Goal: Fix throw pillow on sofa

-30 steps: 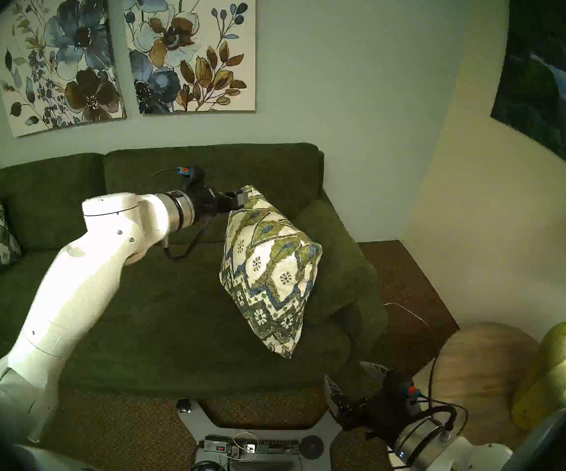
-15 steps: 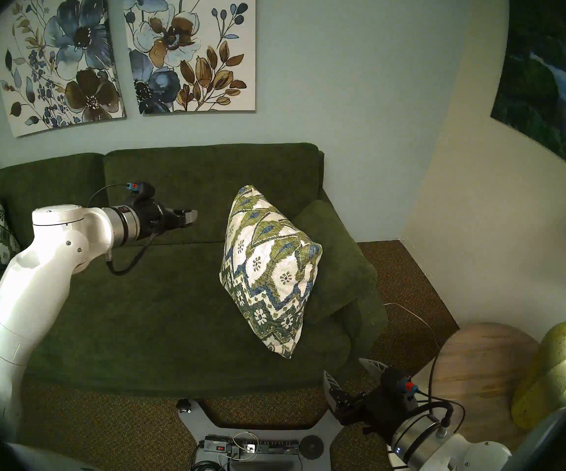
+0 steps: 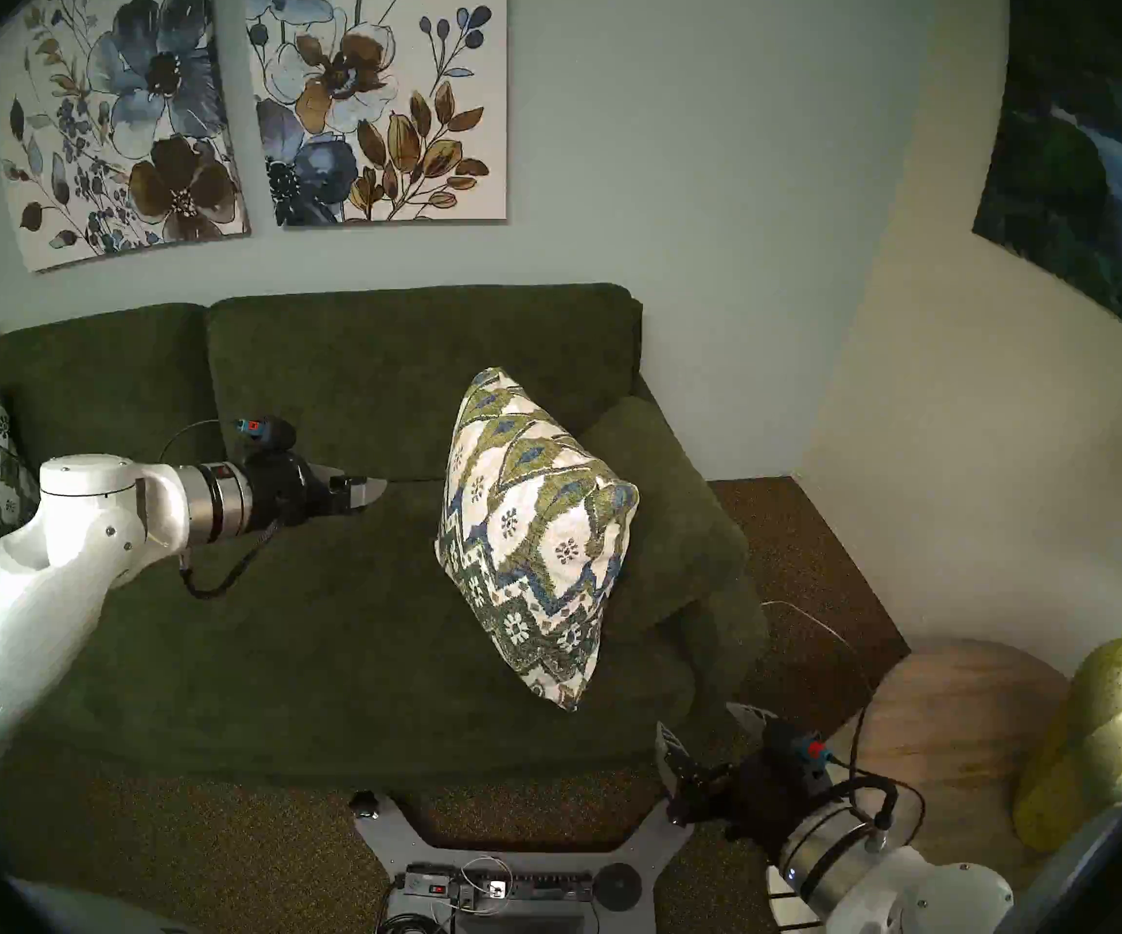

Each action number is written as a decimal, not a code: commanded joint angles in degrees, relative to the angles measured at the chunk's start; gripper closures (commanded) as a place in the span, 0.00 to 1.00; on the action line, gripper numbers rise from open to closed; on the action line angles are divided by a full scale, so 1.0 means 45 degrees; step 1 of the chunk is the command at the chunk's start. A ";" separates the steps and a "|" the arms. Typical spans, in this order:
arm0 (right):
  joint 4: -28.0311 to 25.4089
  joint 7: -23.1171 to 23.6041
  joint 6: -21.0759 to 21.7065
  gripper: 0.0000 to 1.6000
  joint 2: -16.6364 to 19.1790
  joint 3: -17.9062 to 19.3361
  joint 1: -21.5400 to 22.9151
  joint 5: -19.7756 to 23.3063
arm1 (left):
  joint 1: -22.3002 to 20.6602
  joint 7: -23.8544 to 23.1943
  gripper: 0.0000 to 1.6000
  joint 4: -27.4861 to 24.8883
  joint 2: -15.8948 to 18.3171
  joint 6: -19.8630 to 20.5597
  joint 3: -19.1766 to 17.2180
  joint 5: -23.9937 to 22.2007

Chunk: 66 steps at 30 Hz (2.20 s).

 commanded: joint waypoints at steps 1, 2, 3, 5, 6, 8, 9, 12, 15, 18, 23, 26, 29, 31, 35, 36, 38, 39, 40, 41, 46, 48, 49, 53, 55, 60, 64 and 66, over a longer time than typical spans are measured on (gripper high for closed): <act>-0.0168 -0.0042 0.0159 0.00 0.0045 0.0006 0.0238 0.0019 | -0.0087 -0.1428 0.00 0.0397 0.0274 -0.1425 0.0954 0.0929; -0.0168 -0.0050 0.0193 0.00 0.0045 0.0003 0.0256 0.0008 | -0.0330 -0.1713 0.00 0.0583 0.0101 -0.1701 0.1299 0.1253; -0.0168 -0.0054 0.0210 0.00 0.0043 0.0001 0.0265 0.0000 | -0.0550 -0.1842 0.00 0.0725 -0.0075 -0.1818 0.1581 0.1461; -0.0168 -0.0068 0.0235 0.00 0.0035 -0.0007 0.0276 -0.0022 | -0.0864 -0.1629 0.00 0.0918 -0.0566 -0.2329 0.2194 0.1990; -0.0168 -0.0077 0.0233 0.00 0.0025 -0.0012 0.0270 -0.0037 | -0.0868 -0.1411 0.00 0.0954 -0.0792 -0.2448 0.2409 0.2287; -0.0168 -0.0093 0.0269 0.00 0.0018 -0.0019 0.0283 -0.0061 | -0.1064 -0.1274 0.00 0.1434 -0.1203 -0.2879 0.3059 0.2662; -0.0168 -0.0099 0.0265 0.00 0.0017 -0.0023 0.0300 -0.0069 | -0.1032 -0.1197 0.00 0.1537 -0.1359 -0.3008 0.3188 0.2804; -0.0168 -0.0124 0.0300 0.00 0.0016 -0.0034 0.0348 -0.0100 | -0.1445 -0.1051 0.00 0.2049 -0.1884 -0.3387 0.3909 0.3297; -0.0168 -0.0143 0.0329 0.00 0.0014 -0.0040 0.0380 -0.0121 | -0.1883 -0.0924 0.00 0.2169 -0.2122 -0.3559 0.4427 0.3488; -0.0168 -0.0164 0.0360 0.00 0.0012 -0.0045 0.0411 -0.0132 | -0.2266 -0.0750 0.00 0.2337 -0.2629 -0.3676 0.4873 0.3776; -0.0168 -0.0198 0.0401 0.00 0.0011 -0.0051 0.0462 -0.0138 | -0.3119 -0.0430 0.00 0.2965 -0.3610 -0.3777 0.5781 0.4225; -0.0168 -0.0212 0.0406 0.00 0.0009 -0.0052 0.0487 -0.0141 | -0.3303 -0.0255 0.00 0.3181 -0.3860 -0.3898 0.6153 0.4378; -0.0168 -0.0218 0.0409 0.00 0.0007 -0.0052 0.0512 -0.0143 | -0.3819 -0.0064 0.00 0.3688 -0.4450 -0.3877 0.6543 0.4565; -0.0168 -0.0220 0.0409 0.00 0.0005 -0.0051 0.0526 -0.0145 | -0.3968 0.0045 0.00 0.3894 -0.4649 -0.3909 0.6679 0.4657; -0.0168 -0.0219 0.0408 0.00 0.0003 -0.0051 0.0550 -0.0146 | -0.4478 0.0277 0.00 0.4543 -0.5236 -0.3973 0.6932 0.4887; -0.0168 -0.0218 0.0407 0.00 0.0003 -0.0051 0.0557 -0.0147 | -0.4261 0.0315 0.00 0.4500 -0.5041 -0.4118 0.6914 0.4921; -0.0168 -0.0216 0.0406 0.00 0.0002 -0.0050 0.0567 -0.0147 | -0.4594 0.0423 0.00 0.4929 -0.5408 -0.4123 0.7018 0.5034; -0.0168 -0.0216 0.0405 0.00 0.0001 -0.0050 0.0570 -0.0147 | -0.4822 0.0474 0.00 0.5163 -0.5645 -0.4082 0.7059 0.5087; -0.0168 -0.0214 0.0405 0.00 0.0001 -0.0049 0.0578 -0.0148 | -0.4917 0.0522 0.00 0.5342 -0.5762 -0.4119 0.7085 0.5146; -0.0168 -0.0211 0.0404 0.00 0.0000 -0.0049 0.0582 -0.0148 | -0.4974 0.0578 0.00 0.5498 -0.5841 -0.4176 0.7090 0.5215; -0.0168 -0.0199 0.0402 0.00 -0.0002 -0.0047 0.0604 -0.0150 | -0.5666 0.0840 0.00 0.6413 -0.6621 -0.4228 0.7150 0.5472; -0.0168 -0.0193 0.0400 0.00 -0.0003 -0.0046 0.0613 -0.0150 | -0.6000 0.0943 0.00 0.6866 -0.6915 -0.4269 0.7230 0.5614; -0.0168 -0.0192 0.0400 0.00 -0.0004 -0.0045 0.0616 -0.0150 | -0.6015 0.0996 0.00 0.7026 -0.7024 -0.4324 0.7223 0.5697; -0.0168 -0.0183 0.0400 0.00 -0.0006 -0.0044 0.0632 -0.0151 | -0.6460 0.1190 0.00 0.7949 -0.7432 -0.4447 0.7346 0.5978; -0.0168 -0.0177 0.0400 0.00 -0.0006 -0.0043 0.0634 -0.0151 | -0.6784 0.1234 0.00 0.8411 -0.7550 -0.4466 0.7460 0.6097; -0.0168 -0.0155 0.0405 0.00 -0.0006 -0.0040 0.0630 -0.0151 | -0.7457 0.1338 0.00 0.9477 -0.7771 -0.4639 0.7739 0.6432; -0.0168 -0.0123 0.0417 0.00 -0.0007 -0.0034 0.0608 -0.0152 | -0.7715 0.1233 0.00 1.0370 -0.7575 -0.4961 0.7869 0.6717; -0.0168 -0.0100 0.0426 0.00 -0.0010 -0.0028 0.0590 -0.0153 | -0.7698 0.1090 0.00 1.0771 -0.7325 -0.5210 0.7871 0.6792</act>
